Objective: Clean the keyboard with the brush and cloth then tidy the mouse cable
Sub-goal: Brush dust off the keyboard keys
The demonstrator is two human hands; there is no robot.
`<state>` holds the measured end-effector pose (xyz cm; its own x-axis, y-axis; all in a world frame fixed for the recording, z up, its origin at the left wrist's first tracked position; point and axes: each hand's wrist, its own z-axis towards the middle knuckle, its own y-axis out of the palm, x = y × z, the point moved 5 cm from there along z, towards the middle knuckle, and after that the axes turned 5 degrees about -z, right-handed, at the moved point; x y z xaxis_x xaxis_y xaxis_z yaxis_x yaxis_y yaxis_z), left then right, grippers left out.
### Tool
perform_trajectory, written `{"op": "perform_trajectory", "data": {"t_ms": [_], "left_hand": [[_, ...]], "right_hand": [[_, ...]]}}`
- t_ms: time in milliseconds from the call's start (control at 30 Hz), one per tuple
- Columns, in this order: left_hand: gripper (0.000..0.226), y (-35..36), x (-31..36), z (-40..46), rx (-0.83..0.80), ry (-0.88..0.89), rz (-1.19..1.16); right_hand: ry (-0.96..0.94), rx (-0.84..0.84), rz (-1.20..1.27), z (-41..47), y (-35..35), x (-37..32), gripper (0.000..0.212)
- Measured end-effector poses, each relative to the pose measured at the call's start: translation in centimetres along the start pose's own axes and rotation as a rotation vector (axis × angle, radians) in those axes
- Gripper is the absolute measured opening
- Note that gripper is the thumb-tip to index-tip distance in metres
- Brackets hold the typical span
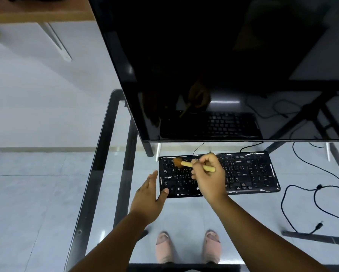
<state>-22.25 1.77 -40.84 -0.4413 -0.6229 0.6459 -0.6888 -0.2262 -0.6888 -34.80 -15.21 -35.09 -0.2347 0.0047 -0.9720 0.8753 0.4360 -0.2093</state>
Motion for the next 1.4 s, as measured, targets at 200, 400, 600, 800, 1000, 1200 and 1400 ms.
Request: {"op": "perform_trajectory", "data": {"t_ms": [200, 400, 600, 800, 1000, 1200, 1400], "left_hand": [[0.075, 0.6, -0.7, -0.9, -0.009, 0.087, 0.067], [0.068, 1.1, -0.8, -1.5, -0.045, 0.184, 0.276], [0.066, 1.5, -0.9, -1.7, -0.080, 0.201, 0.384], [0.069, 1.5, -0.9, -1.7, -0.095, 0.203, 0.411], [0.069, 1.7, -1.1, -1.6, -0.084, 0.190, 0.406], [0.065, 1.8, -1.3, -1.5, -0.072, 0.194, 0.394], [0.064, 1.8, -1.2, -1.5, -0.066, 0.188, 0.337]], "right_hand": [[-0.141, -0.167, -0.157, -1.3, 2.9, 0.4, 0.009], [-0.223, -0.220, -0.311, -1.8, 3.4, 1.0, 0.014], [-0.221, -0.138, -0.265, -1.8, 2.5, 0.8, 0.011], [-0.222, -0.110, -0.453, -2.1, 2.4, 1.9, 0.008], [-0.268, -0.250, -0.402, -2.6, 3.4, 1.4, 0.012], [-0.178, -0.053, -0.373, -1.5, 1.7, 1.8, 0.006], [-0.172, -0.070, -0.478, -1.1, 0.8, 2.1, 0.008]]}}
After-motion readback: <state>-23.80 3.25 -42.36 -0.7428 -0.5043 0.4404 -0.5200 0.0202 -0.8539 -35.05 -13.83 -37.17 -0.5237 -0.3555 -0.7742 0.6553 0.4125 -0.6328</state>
